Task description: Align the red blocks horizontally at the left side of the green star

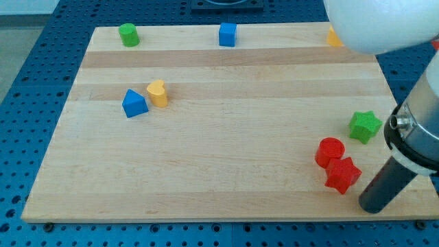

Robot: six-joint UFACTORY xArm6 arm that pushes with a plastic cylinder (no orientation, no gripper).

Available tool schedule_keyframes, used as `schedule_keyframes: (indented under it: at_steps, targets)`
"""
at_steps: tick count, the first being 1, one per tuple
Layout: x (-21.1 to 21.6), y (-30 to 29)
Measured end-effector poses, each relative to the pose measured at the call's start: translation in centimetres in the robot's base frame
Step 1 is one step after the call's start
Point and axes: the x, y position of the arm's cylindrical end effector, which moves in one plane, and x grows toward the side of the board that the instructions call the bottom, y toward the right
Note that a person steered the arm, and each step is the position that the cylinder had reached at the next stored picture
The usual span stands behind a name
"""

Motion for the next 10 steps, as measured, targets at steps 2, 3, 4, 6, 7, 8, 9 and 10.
schedule_keyframes:
  at_steps: [2,3,4,6,7,8,9,10]
  targets:
    - [-3.2,-0.6]
    - [-3.3,-3.0]
    - [-3.5,-6.6]
    - [-6.6,-7.2]
    - [-8.4,-7.4]
    - [-9.3,-8.7]
    - [-9.8,-11.6]
    - [-11.2,-13.0]
